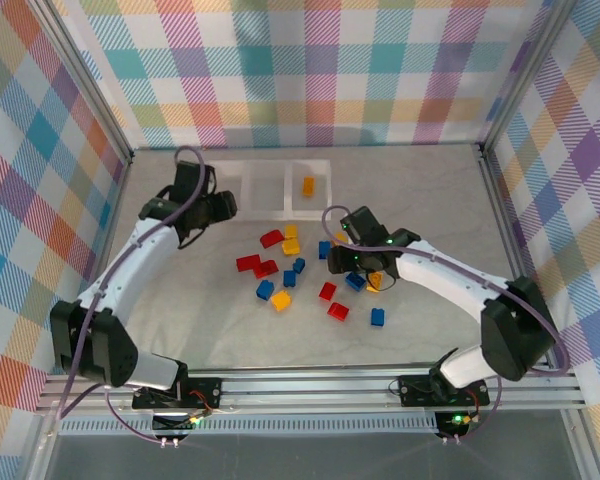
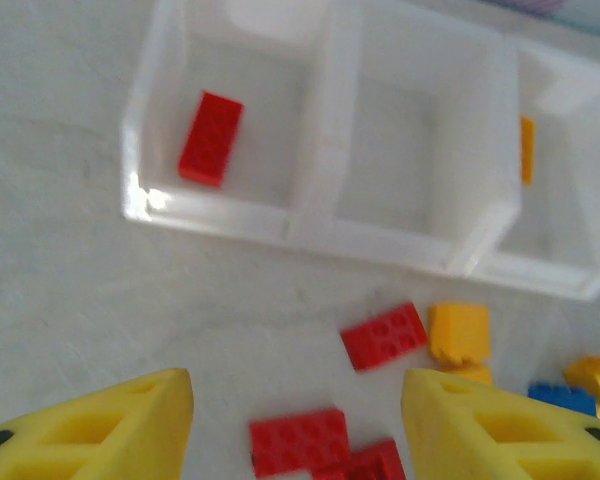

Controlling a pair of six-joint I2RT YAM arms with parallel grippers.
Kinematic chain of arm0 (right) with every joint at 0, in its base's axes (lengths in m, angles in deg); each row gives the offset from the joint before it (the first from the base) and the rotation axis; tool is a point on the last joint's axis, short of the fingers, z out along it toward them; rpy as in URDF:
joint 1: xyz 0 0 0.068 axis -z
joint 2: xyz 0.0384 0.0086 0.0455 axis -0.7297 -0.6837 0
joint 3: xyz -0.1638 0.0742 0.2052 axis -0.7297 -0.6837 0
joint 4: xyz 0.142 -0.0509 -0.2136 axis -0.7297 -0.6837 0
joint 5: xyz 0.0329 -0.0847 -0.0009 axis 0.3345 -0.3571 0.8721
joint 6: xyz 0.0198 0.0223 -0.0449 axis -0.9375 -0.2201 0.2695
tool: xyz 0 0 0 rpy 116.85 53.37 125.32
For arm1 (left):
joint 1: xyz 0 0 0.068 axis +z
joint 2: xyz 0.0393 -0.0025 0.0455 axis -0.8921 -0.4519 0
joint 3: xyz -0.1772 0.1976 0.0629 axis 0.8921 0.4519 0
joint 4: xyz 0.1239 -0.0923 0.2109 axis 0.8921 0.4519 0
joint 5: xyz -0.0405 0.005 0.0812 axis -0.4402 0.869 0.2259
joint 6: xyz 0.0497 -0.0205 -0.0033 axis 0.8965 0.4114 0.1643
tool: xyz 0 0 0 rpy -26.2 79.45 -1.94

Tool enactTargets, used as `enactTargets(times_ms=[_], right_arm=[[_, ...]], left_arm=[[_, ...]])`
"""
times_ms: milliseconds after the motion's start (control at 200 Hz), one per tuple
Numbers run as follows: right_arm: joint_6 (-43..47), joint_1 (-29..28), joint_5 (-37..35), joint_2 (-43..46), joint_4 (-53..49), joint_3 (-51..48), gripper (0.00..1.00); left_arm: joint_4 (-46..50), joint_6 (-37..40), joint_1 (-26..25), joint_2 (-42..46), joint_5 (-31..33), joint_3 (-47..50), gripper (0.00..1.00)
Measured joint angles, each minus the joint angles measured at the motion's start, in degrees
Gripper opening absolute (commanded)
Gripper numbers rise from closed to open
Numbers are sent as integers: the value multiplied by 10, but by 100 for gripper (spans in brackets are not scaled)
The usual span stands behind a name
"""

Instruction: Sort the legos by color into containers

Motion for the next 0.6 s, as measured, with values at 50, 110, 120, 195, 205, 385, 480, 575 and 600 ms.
enactTargets(times_ms=[50,110,120,195,205,385,480,575,600], right_arm=[[-5,-2,-4,-22,8,10,65],[-10,-3,-9,-50,10,29,64],[-10,-4,-10,-56,12,33,63],[-14,-6,-15,-93,23,59,61],[-14,-6,-16,-96,24,62,60],[-25,-8,-31,-166,39,113,58],[-27,-9,-36,-199,43,135,58],[-29,-10,-38,-223,44,147,58],[-29,-11,-38,-228,44,150,57]], left_arm=[[10,-9,-31,17,24,15,57],[21,-21,-63,39,52,36,57],[24,-24,-68,44,55,40,57],[32,-43,-87,81,76,75,57],[33,-45,-88,86,78,80,57],[35,-81,-95,160,92,156,57],[24,-90,-103,167,91,173,58],[6,-92,-111,176,90,182,59],[2,-92,-113,180,89,183,59]])
